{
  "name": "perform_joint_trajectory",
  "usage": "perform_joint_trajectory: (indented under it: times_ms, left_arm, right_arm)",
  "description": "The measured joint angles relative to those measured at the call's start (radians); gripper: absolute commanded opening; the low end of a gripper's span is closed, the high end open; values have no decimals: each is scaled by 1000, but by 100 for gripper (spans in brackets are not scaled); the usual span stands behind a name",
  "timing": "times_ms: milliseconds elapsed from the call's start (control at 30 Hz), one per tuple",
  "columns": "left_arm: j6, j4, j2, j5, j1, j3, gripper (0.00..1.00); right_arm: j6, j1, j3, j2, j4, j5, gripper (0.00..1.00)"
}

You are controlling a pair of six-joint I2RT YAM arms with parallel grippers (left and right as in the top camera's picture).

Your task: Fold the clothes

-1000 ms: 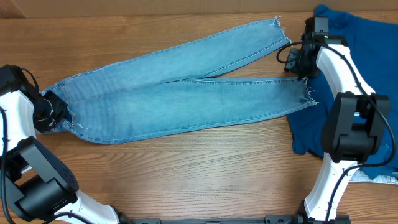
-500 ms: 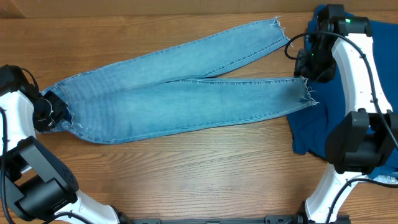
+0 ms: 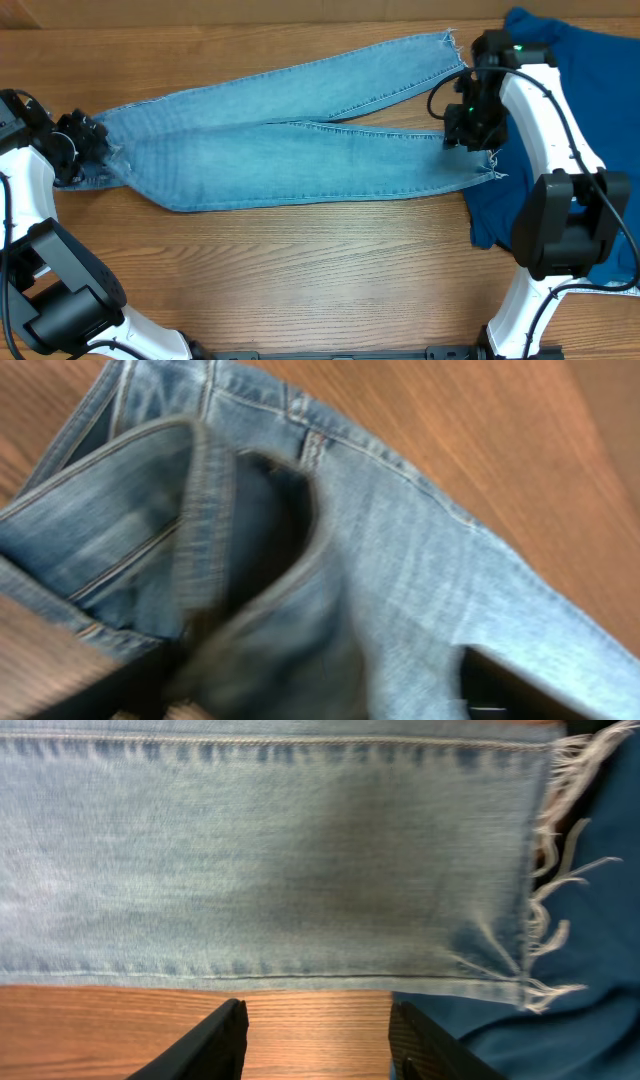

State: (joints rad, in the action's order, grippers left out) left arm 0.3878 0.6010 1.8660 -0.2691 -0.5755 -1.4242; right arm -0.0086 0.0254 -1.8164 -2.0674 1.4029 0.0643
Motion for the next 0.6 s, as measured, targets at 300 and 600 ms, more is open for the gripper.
perform_joint_trajectory:
  times_ms: [300,600]
  left_arm:
    - [22,-79,0,-130,0,0,94]
    - [26,-152,1,-192,0,0,100]
  right_arm:
    - [-15,23,23,0,-12,6,50]
    - [-18,23,23,0,-13,7,50]
